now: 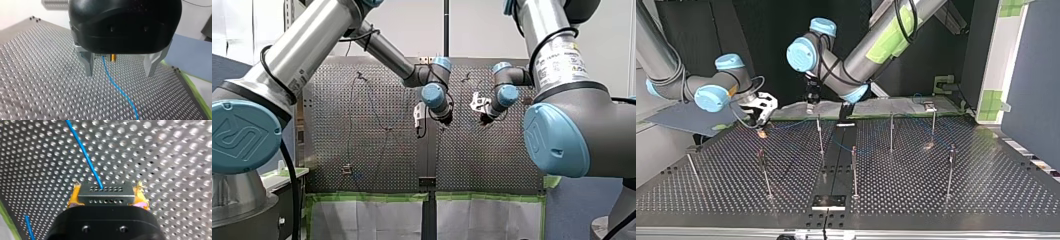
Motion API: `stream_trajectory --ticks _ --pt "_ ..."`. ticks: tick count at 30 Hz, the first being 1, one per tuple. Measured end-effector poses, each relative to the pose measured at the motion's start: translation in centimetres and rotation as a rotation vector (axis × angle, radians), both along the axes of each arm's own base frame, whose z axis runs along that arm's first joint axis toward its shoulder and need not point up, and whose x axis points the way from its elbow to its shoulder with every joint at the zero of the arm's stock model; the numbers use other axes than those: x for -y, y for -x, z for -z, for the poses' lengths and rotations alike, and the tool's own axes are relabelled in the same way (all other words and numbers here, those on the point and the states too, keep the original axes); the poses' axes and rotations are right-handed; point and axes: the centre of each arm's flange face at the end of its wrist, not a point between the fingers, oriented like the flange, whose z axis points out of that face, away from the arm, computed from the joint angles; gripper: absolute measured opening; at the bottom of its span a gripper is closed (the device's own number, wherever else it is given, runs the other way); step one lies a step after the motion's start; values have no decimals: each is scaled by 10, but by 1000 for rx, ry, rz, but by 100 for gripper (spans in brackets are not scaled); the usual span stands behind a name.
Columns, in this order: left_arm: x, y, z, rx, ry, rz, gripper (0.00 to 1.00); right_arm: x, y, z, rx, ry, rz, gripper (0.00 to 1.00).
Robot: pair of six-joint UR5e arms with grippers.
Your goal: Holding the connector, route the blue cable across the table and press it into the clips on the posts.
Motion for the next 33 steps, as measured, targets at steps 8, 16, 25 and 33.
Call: stream_trajectory --ticks 8,16,25,33 --pt "34 23 -8 51 102 2 100 -1 3 -12 10 8 -14 0" --pt "53 14 5 55 148 -34 100 0 7 -13 18 5 -18 0" --pt "58 -12 28 35 147 -92 100 2 11 -13 23 5 -21 0" --pt "68 -34 46 46 176 -114 100 3 11 -13 20 7 -22 0"
